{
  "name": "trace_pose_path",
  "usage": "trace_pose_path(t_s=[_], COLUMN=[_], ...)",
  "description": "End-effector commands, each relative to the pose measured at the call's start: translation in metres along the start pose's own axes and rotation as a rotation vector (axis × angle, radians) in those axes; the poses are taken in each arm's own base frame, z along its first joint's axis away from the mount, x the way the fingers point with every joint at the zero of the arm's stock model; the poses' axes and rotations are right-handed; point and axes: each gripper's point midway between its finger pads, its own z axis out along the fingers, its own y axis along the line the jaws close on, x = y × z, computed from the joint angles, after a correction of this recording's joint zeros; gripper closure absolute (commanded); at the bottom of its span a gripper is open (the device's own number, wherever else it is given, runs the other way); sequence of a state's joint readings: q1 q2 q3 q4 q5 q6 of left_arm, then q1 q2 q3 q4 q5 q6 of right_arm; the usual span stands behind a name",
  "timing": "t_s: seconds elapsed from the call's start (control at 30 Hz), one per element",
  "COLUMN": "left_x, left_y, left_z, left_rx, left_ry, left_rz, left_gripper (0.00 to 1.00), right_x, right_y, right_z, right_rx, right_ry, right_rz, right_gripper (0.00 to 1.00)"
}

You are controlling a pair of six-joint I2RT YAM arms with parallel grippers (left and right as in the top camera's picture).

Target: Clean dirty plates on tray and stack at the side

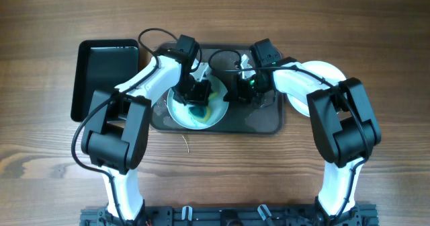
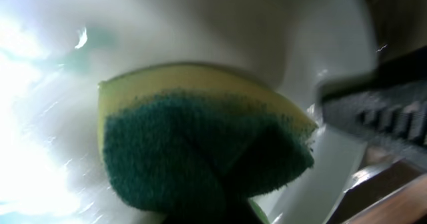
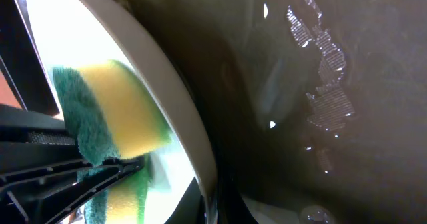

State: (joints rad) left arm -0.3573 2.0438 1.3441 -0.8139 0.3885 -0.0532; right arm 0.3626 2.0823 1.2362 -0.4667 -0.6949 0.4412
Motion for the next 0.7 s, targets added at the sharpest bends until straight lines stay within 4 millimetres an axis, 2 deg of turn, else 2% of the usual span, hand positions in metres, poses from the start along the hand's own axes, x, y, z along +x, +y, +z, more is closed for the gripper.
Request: trace_pose_path(t_s=[0.0,0.1,0.17,0.3,0.37,0.47,0.67], left_x=[-0.004,-0.025,-0.031,-0.032,-0.031,-0.029,-0.026], left_y=[0.018,0.066,0.097,0.126,0.129,0.123,0.084], left_z=[0.025,0.013,-0.004,-0.036,-0.051,-0.069,-0.093], left_rx=[-0.082,-0.354,-0.538,-0.75,-0.801,-0.792,-0.522], left_ry=[-0.017,-0.164,-0.268,-0.382,-0.413,-0.423,-0.372], left_rz=[-0.08,-0.275,-0.402,-0.491,-0.491,-0.492,-0.467], left_gripper=[0.96,0.96,0.96,0.96,0.96,0.96,0.96], right_x=[0.004,0.004,0.004,0.004,0.004,0.004,0.003], right_y=[-0.019,-0.019,-0.019,-0.019,-0.019,-0.02,-0.018], right_z=[0.005,0.005,0.005,0.005,0.005,0.005,0.004], right_rx=[0.041,0.042,0.042,0.042,0.043,0.046,0.045], right_ry=[0.009,0.009,0.009,0.009,0.009,0.007,0.005], right_rz=[0.056,0.057,0.056,0.051,0.048,0.048,0.041], right_gripper=[0.96,0.96,0.96,0.96,0.96,0.96,0.96])
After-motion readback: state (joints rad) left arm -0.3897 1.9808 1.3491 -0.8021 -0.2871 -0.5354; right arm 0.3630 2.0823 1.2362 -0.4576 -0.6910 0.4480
